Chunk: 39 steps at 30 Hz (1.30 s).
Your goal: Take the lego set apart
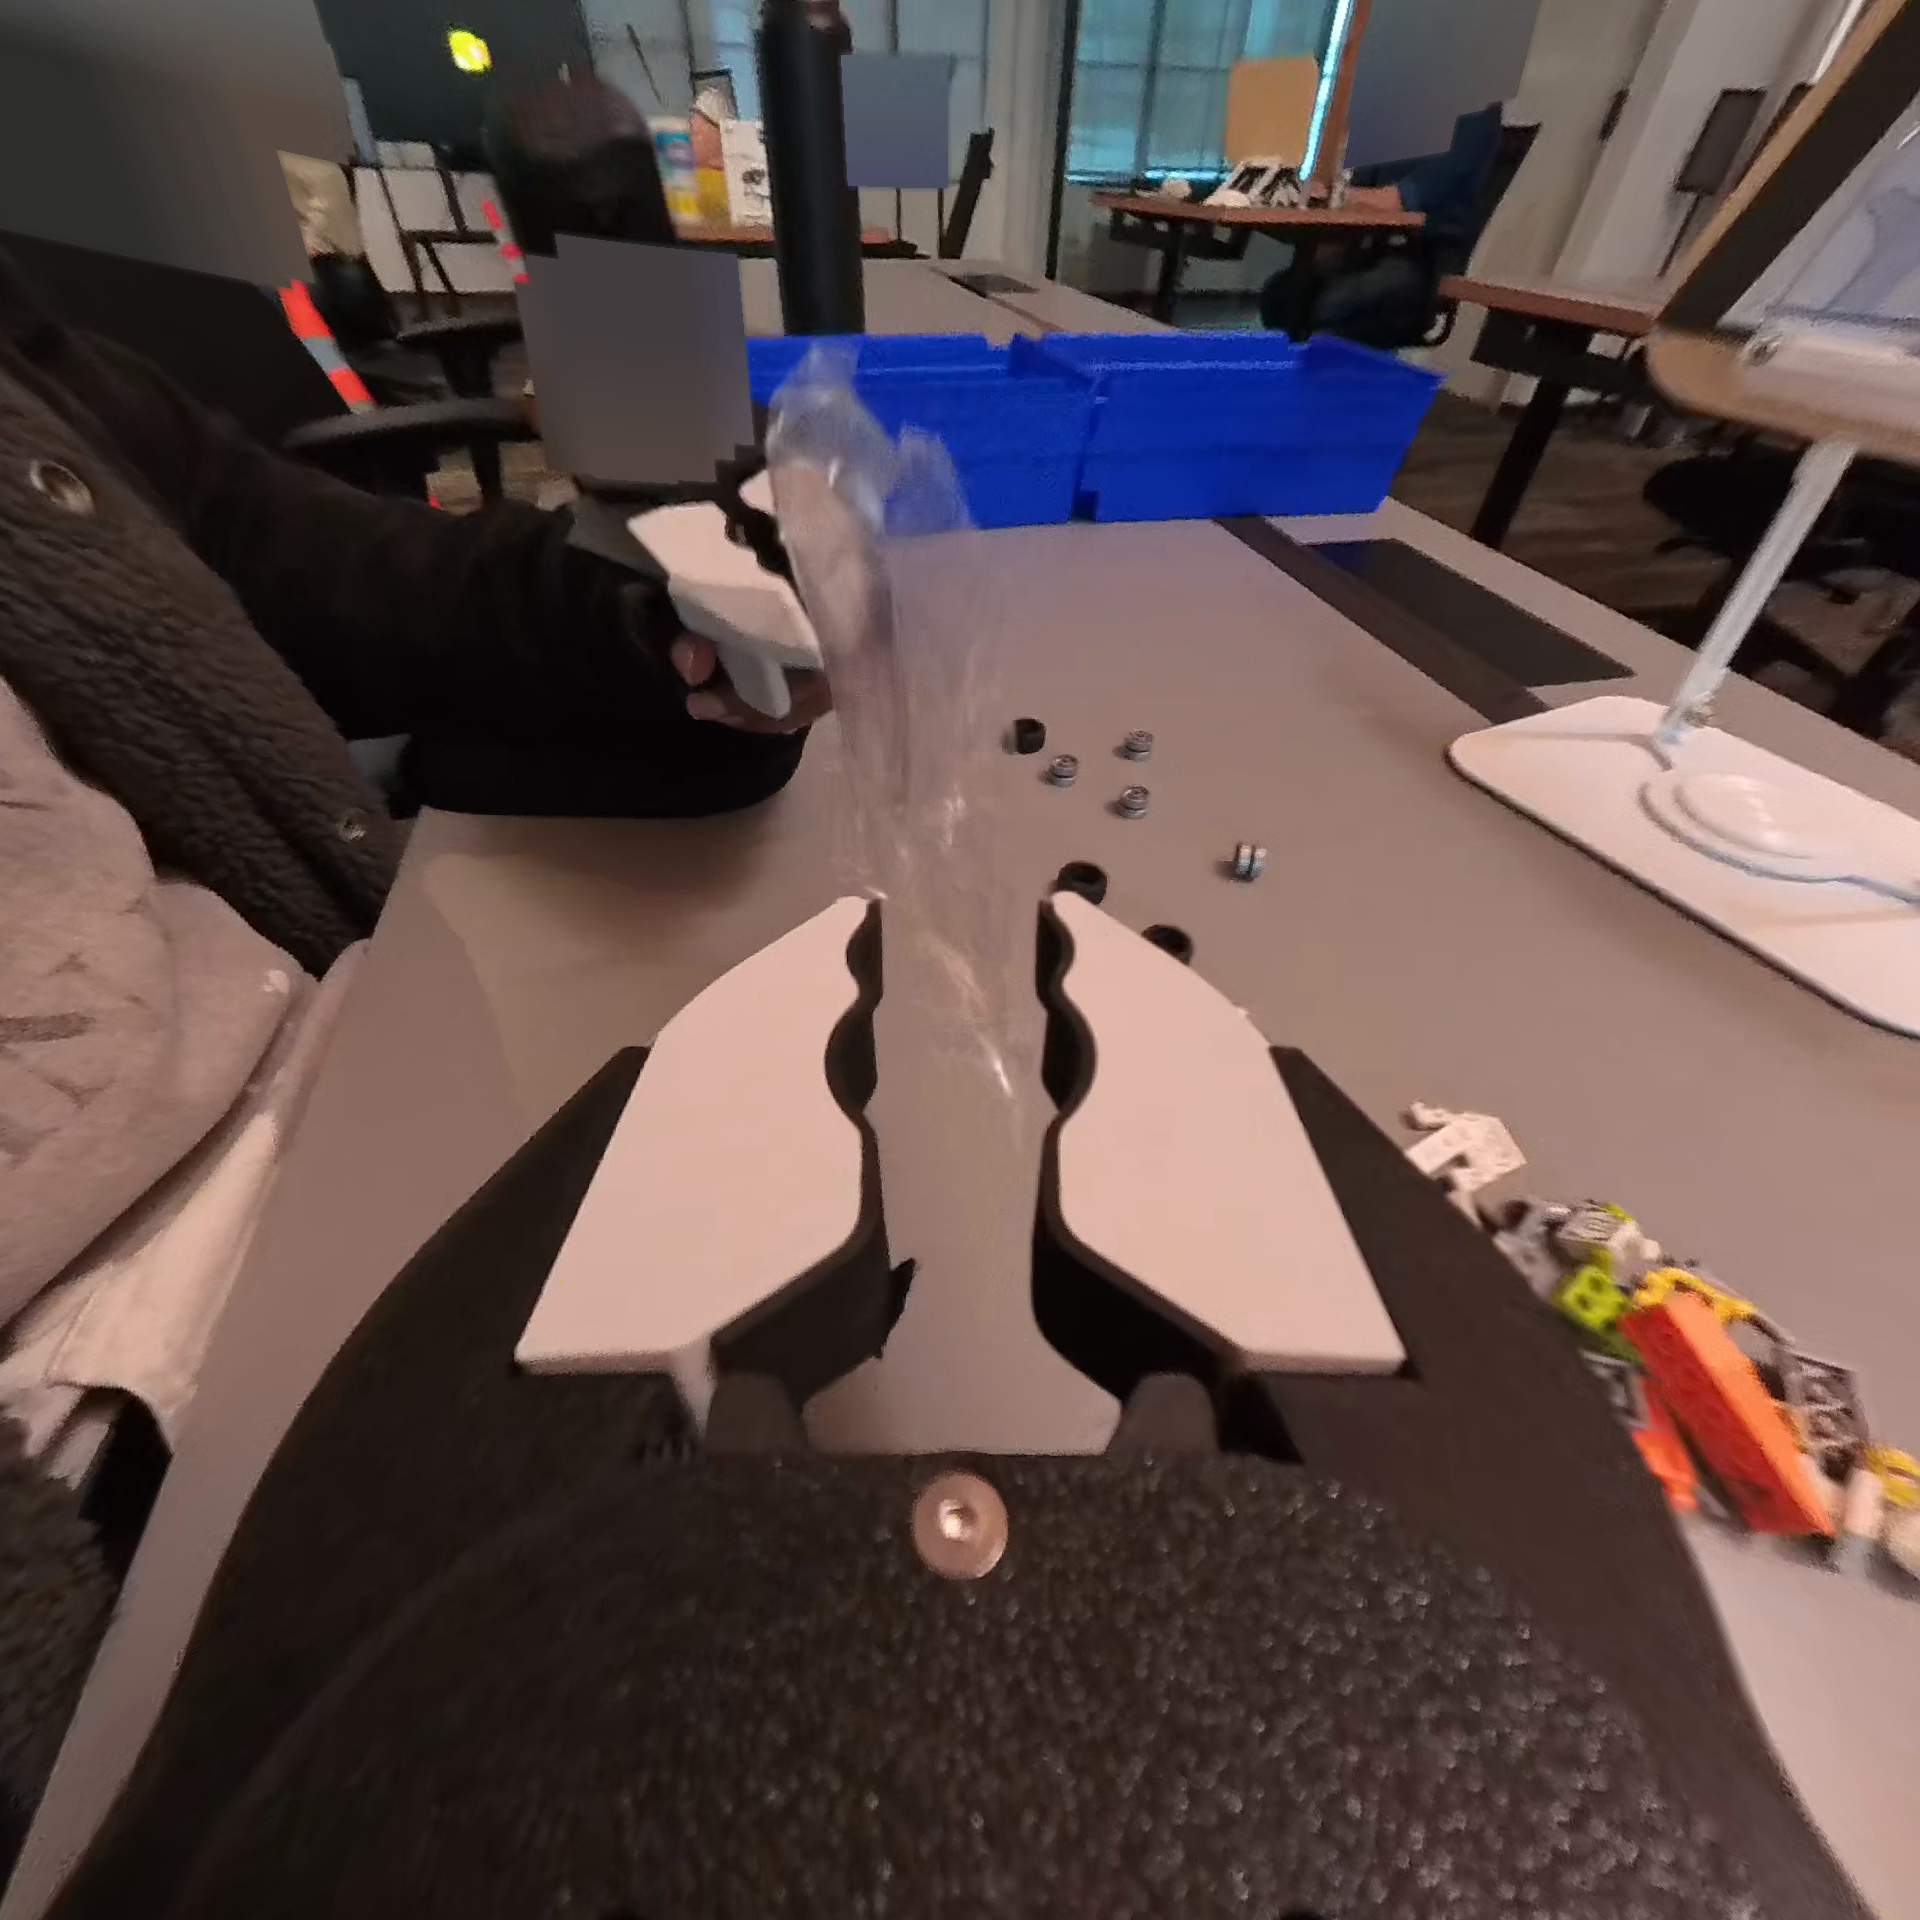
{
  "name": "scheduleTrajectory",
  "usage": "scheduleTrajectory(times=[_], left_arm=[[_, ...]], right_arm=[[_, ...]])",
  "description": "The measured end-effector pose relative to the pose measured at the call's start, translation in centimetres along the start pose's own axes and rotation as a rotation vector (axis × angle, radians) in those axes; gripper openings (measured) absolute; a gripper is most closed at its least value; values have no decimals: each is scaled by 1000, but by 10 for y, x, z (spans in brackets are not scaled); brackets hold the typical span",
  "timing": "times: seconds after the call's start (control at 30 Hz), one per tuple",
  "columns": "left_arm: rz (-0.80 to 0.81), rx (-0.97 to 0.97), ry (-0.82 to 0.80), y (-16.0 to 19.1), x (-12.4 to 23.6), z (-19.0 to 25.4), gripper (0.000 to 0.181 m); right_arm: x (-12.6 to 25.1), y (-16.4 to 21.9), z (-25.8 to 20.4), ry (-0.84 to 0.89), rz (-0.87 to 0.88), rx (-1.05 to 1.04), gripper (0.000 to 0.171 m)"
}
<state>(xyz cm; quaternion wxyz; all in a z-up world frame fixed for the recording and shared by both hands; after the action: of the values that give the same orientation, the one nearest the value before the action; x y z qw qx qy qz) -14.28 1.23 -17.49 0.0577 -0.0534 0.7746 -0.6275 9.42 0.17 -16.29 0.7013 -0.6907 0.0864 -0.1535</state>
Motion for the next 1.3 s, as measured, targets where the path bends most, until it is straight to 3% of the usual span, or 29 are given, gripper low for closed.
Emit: scheduleTrajectory(times=[0.13, 0.3, 0.37, 0.73, 1.0, 1.23, 1.3], left_arm=[[-64, -98, -31, 6, -2, 2, 0], [-120, -182, -30, 12, -5, 7, 0], [-135, -205, -27, 14, -5, 8, 0], [-145, -243, -17, 14, -5, 13, 0], [-151, -276, 6, 16, -7, 18, 0], [-179, -290, 34, 20, -10, 23, 1], [-200, -258, 28, 22, -10, 22, 0]], right_arm=[[11, -29, -5, 44, -36, 133, 29], [-1, -50, -16, 24, -191, 248, 0], [-5, -51, -12, 19, -225, 242, 0], [-19, -32, -10, -115, -499, 251, 0], [-25, -26, 3, -72, -565, 187, 0], [-38, -13, -6, -207, -630, 29, 0], [-42, -10, -9, -200, -657, 116, 0]])
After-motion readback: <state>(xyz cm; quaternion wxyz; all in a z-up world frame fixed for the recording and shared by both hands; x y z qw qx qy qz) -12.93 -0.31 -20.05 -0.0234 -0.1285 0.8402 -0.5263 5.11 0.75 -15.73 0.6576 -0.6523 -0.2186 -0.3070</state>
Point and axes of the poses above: each gripper's, where its closed fingertips meet, x back along the fingers, y out of its underside, z = x × y across the jaws, the point moved 7 cm from there along x, back along the fingers, and after that the axes turned 6 degrees about z, right-handed, at the moved point
